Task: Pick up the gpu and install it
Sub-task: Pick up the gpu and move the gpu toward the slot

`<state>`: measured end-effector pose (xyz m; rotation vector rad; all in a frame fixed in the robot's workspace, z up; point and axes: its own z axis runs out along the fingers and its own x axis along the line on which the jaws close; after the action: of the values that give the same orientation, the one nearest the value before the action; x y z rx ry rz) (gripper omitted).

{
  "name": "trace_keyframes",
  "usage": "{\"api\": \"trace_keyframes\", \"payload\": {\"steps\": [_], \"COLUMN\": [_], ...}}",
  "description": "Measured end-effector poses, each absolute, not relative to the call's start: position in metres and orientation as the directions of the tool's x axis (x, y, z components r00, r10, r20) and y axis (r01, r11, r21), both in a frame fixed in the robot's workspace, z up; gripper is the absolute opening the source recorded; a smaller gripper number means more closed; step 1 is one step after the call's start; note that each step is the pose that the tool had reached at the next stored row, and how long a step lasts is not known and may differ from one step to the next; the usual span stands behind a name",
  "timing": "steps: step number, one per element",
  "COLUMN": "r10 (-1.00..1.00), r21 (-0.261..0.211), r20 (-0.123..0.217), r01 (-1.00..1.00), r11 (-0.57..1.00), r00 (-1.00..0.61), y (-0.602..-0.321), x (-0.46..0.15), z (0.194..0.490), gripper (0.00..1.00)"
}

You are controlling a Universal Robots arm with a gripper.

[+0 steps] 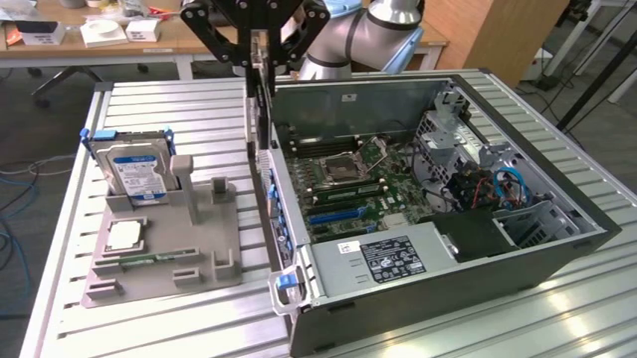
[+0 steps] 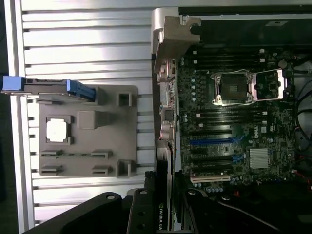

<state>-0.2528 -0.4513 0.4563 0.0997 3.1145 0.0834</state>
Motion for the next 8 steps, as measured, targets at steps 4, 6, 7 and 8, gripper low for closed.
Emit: {"api": "trace_keyframes", "payload": {"steps": [4, 6, 7, 8], "r10": [0.065, 0.065, 0.065, 0.065], "r21": [0.054, 0.054, 0.054, 0.054], "r20": [-0.023, -0.023, -0.023, -0.023], "r01": [0.063, 0.063, 0.063, 0.063], "r11": [0.997, 0.997, 0.997, 0.997], "r00": [-0.998, -0.998, -0.998, -0.998], "y": [-0.4513, -0.4513, -0.4513, -0.4512], "x": [-0.2480, -0.2459, -0.2447, -0.2432], "z": [0.4562, 0.4562, 0.4562, 0.4563], "gripper": [0.27, 0.27, 0.27, 0.27]}}
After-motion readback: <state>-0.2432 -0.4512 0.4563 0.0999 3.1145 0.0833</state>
